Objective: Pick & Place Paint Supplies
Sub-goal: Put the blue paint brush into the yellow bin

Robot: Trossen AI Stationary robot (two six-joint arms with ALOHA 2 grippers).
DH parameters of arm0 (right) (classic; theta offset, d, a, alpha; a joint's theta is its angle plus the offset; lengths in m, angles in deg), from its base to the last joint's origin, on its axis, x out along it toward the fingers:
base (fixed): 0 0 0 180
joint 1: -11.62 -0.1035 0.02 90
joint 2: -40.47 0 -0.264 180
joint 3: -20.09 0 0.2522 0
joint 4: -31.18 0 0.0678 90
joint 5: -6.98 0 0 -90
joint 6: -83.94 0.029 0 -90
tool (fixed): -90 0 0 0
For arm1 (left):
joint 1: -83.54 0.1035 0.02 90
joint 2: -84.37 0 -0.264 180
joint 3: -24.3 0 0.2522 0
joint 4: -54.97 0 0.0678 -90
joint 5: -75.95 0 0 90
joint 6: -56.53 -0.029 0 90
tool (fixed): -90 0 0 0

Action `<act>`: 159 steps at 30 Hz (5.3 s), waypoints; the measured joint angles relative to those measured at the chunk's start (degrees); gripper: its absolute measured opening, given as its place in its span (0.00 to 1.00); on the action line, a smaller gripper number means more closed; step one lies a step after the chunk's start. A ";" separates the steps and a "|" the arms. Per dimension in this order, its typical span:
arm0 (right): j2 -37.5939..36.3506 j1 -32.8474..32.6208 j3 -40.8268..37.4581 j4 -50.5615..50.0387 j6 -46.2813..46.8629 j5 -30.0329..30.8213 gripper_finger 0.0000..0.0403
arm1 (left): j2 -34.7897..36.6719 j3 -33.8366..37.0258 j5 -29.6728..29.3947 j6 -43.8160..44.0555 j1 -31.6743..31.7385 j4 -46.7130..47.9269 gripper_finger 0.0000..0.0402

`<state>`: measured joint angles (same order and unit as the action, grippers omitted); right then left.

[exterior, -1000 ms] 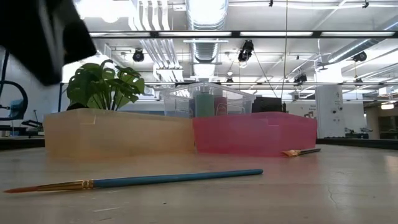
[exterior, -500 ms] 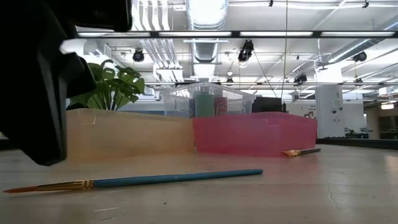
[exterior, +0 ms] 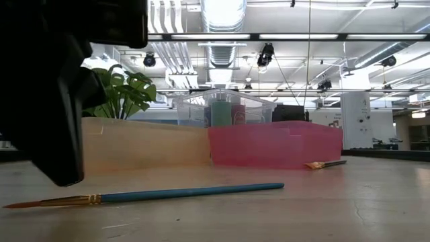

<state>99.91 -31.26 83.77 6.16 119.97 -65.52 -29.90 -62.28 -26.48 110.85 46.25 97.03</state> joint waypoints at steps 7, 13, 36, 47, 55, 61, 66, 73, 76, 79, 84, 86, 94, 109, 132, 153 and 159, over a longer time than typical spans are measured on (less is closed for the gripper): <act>0.00 0.00 0.00 0.04 0.17 0.00 0.92 | 0.00 0.00 -0.01 -0.30 0.04 -1.62 0.18; 0.00 0.00 0.00 0.04 0.06 0.00 0.92 | 0.00 0.00 0.01 -0.12 0.04 -1.28 0.24; 0.04 0.00 -0.22 -0.02 0.00 0.02 0.92 | -3.05 -0.65 0.41 4.24 0.11 -1.80 0.24; 0.04 -0.01 -0.22 0.04 0.02 0.02 0.92 | -4.33 -1.90 0.58 9.22 0.28 0.49 0.02; 0.04 0.00 -0.21 0.02 0.02 0.02 0.92 | -3.97 -1.75 -2.60 14.57 0.20 1.04 0.01; 0.03 0.00 -0.20 0.02 0.02 0.02 0.92 | -2.59 -1.36 -4.45 13.40 0.27 1.76 0.00; 0.03 0.00 -0.20 0.00 0.00 0.02 0.92 | -1.73 -1.25 -5.21 13.26 0.26 2.58 0.00; 0.02 0.00 -0.20 -0.02 0.00 0.02 0.92 | 0.21 -1.31 -8.29 13.25 0.40 3.04 0.00; 0.02 0.00 -0.20 -0.04 -0.01 0.02 0.92 | 0.41 -1.31 -8.38 12.99 0.50 3.87 0.00; 0.02 0.00 -0.22 0.01 0.00 0.02 0.92 | 0.95 -1.31 -9.06 13.45 0.50 4.60 0.00; 0.02 0.00 -0.22 -0.02 0.00 0.02 0.92 | 3.32 -1.38 -13.93 15.59 0.53 7.62 0.00; 0.02 0.00 -0.22 0.03 -0.03 0.02 0.92 | 4.69 -1.38 -15.99 17.61 0.63 11.01 0.00; 0.02 0.00 -0.22 0.00 -0.22 0.02 0.92 | 12.39 0.95 -23.37 28.05 0.66 25.19 0.00; 0.00 0.02 -0.22 0.02 -0.28 0.07 0.92 | 28.75 18.99 -25.46 34.69 8.55 19.43 0.00; 0.00 0.02 -0.22 -0.07 0.59 0.50 0.92 | 29.75 26.34 -16.45 30.08 20.90 8.68 0.00; 0.00 0.02 -0.22 -0.07 0.36 0.50 0.92 | 29.70 26.34 -16.97 31.21 20.90 9.03 0.08; 0.00 0.02 -0.22 -0.08 0.67 0.53 0.92 | 29.70 26.27 -17.98 31.22 20.90 9.04 0.08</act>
<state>99.91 -31.23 83.55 6.08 120.64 -64.99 -0.20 -36.01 -44.46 142.07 67.14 106.07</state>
